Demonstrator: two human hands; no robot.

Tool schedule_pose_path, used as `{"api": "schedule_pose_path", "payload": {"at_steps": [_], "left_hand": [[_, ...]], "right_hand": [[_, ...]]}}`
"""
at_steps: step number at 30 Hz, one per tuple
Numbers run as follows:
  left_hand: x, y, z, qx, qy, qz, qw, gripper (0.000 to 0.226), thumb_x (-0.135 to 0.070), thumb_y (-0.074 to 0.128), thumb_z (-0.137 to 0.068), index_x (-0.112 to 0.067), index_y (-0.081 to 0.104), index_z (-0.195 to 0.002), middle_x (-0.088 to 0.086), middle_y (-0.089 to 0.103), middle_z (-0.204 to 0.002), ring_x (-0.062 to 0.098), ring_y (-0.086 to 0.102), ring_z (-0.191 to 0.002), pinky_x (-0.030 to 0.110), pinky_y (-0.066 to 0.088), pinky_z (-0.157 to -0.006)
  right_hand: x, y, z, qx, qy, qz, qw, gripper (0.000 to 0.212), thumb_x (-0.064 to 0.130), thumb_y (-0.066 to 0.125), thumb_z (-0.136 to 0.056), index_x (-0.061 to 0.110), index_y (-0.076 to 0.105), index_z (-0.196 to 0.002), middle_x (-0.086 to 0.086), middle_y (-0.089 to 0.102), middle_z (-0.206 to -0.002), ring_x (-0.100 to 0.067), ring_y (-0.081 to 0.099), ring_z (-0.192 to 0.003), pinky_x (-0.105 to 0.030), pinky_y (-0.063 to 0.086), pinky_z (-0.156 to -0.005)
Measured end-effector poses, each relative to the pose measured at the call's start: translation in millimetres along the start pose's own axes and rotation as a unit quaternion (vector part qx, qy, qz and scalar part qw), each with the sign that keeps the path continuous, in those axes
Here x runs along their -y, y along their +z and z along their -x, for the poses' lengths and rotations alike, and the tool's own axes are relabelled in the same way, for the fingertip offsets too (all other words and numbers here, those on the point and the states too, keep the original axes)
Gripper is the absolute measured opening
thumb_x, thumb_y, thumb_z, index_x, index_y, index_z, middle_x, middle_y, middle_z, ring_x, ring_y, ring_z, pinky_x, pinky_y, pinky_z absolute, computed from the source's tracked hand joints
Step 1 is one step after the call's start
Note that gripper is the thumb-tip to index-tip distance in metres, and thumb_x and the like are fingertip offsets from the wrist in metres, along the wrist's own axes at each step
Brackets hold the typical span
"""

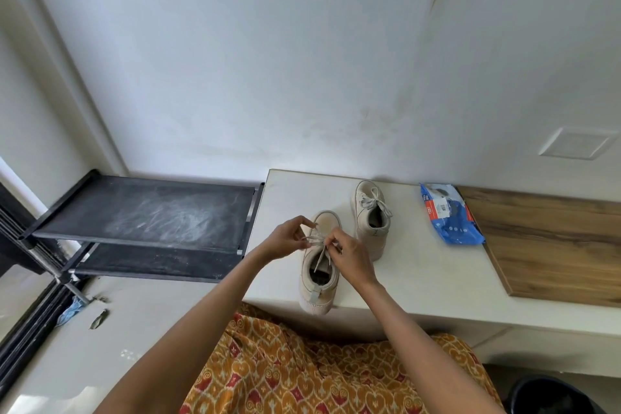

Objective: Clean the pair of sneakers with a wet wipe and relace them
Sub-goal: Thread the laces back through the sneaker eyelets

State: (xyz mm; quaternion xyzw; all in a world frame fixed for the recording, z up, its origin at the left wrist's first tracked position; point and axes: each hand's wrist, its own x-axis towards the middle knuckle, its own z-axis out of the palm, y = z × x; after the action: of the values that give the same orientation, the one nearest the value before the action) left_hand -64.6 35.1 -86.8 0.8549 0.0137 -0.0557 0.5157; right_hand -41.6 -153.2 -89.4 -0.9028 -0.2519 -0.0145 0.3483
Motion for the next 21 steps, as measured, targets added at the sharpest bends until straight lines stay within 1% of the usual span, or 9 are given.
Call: {"api": "schedule_pose_path", "payload": {"at_steps": [2, 4, 7, 10, 13, 16, 18, 20, 21], "left_hand": [[-0.9, 5.3, 0.8, -0.012, 0.017, -0.059, 0.998, 0.037, -0.009, 0.067, -0.082, -0.023, 0.052, -0.113, 0.002, 0.057, -0.081, 0.013, 0.055, -0.076, 0.033, 0.047, -0.077], [-3.4, 9.8, 2.0, -0.015, 0.053, -0.076, 0.996, 0.049, -0.01, 0.067, -0.081, -0.017, 0.047, -0.125, 0.002, 0.053, -0.097, 0.013, 0.052, -0.091, 0.022, 0.043, -0.078], [-8.6, 8.0, 3.1, -0.052, 0.03, -0.012, 0.998, 0.045, -0.019, 0.058, -0.076, -0.018, 0.053, -0.121, -0.002, 0.049, -0.111, 0.008, 0.049, -0.1, 0.018, 0.04, -0.083], [-8.6, 6.1, -1.3, -0.057, 0.028, -0.037, 0.997, 0.015, -0.031, 0.062, -0.085, -0.024, 0.065, -0.097, -0.006, 0.066, -0.099, 0.007, 0.061, -0.086, 0.032, 0.05, -0.084], [-9.6, 13.0, -1.9, -0.023, 0.025, -0.082, 0.996, 0.013, -0.032, 0.067, -0.085, -0.025, 0.07, -0.096, -0.009, 0.067, -0.087, 0.003, 0.061, -0.073, 0.032, 0.051, -0.077], [-9.1, 20.3, -1.1, -0.069, 0.012, -0.069, 0.995, 0.007, -0.03, 0.068, -0.084, -0.025, 0.072, -0.086, -0.004, 0.07, -0.08, 0.011, 0.063, -0.068, 0.037, 0.055, -0.074], [-7.9, 23.4, -0.6, -0.092, -0.002, -0.048, 0.995, 0.006, -0.03, 0.07, -0.082, -0.025, 0.071, -0.079, -0.004, 0.07, -0.075, 0.011, 0.062, -0.063, 0.037, 0.055, -0.071], [-8.4, 25.3, -0.3, -0.108, -0.014, -0.032, 0.994, 0.009, -0.029, 0.072, -0.08, -0.022, 0.071, -0.076, -0.007, 0.068, -0.07, 0.009, 0.061, -0.061, 0.034, 0.055, -0.069], [-9.8, 26.0, 0.0, -0.113, -0.017, -0.025, 0.993, 0.01, -0.029, 0.073, -0.08, -0.019, 0.071, -0.075, -0.008, 0.067, -0.068, 0.008, 0.061, -0.06, 0.031, 0.055, -0.067]], "right_hand": [[0.0, 0.2, -0.1, 0.001, 0.002, 0.001, 1.0, 0.011, 0.016, 0.059, -0.087, 0.025, 0.055, -0.083, 0.007, 0.066, -0.078, -0.015, 0.063, -0.07, -0.038, 0.053, -0.062], [-0.9, -0.3, 0.0, 0.002, 0.003, 0.0, 1.0, 0.01, 0.015, 0.058, -0.087, 0.024, 0.056, -0.083, 0.007, 0.065, -0.077, -0.015, 0.062, -0.07, -0.038, 0.052, -0.061], [-0.3, -1.3, -0.6, 0.011, 0.007, 0.001, 1.0, 0.01, 0.014, 0.058, -0.087, 0.023, 0.056, -0.083, 0.006, 0.066, -0.078, -0.016, 0.062, -0.071, -0.037, 0.051, -0.062], [-1.4, -2.2, -2.2, 0.023, 0.012, -0.01, 1.0, 0.004, 0.017, 0.058, -0.088, 0.021, 0.057, -0.087, 0.004, 0.067, -0.082, -0.018, 0.064, -0.076, -0.035, 0.051, -0.065], [-2.4, -4.6, -1.3, 0.021, 0.047, -0.064, 0.997, 0.015, 0.023, 0.063, -0.086, 0.021, 0.054, -0.098, 0.01, 0.062, -0.091, -0.013, 0.063, -0.078, -0.031, 0.05, -0.068], [-5.2, -7.8, 3.2, -0.049, 0.115, -0.171, 0.977, 0.014, 0.019, 0.061, -0.088, 0.02, 0.052, -0.099, 0.003, 0.059, -0.101, -0.016, 0.06, -0.084, -0.025, 0.05, -0.071], [-10.6, -11.0, 7.4, -0.082, 0.167, -0.213, 0.959, 0.003, 0.018, 0.054, -0.091, 0.016, 0.056, -0.093, -0.001, 0.062, -0.093, -0.021, 0.061, -0.082, -0.037, 0.054, -0.076], [-15.1, -14.0, 8.9, -0.053, 0.189, -0.225, 0.954, 0.019, 0.024, 0.054, -0.093, 0.008, 0.062, -0.086, -0.003, 0.064, -0.077, -0.019, 0.061, -0.074, -0.045, 0.054, -0.077], [-15.1, -14.8, 9.0, -0.02, 0.184, -0.223, 0.957, 0.028, 0.03, 0.055, -0.092, 0.005, 0.064, -0.083, -0.006, 0.063, -0.072, -0.018, 0.06, -0.07, -0.044, 0.053, -0.075]]}}
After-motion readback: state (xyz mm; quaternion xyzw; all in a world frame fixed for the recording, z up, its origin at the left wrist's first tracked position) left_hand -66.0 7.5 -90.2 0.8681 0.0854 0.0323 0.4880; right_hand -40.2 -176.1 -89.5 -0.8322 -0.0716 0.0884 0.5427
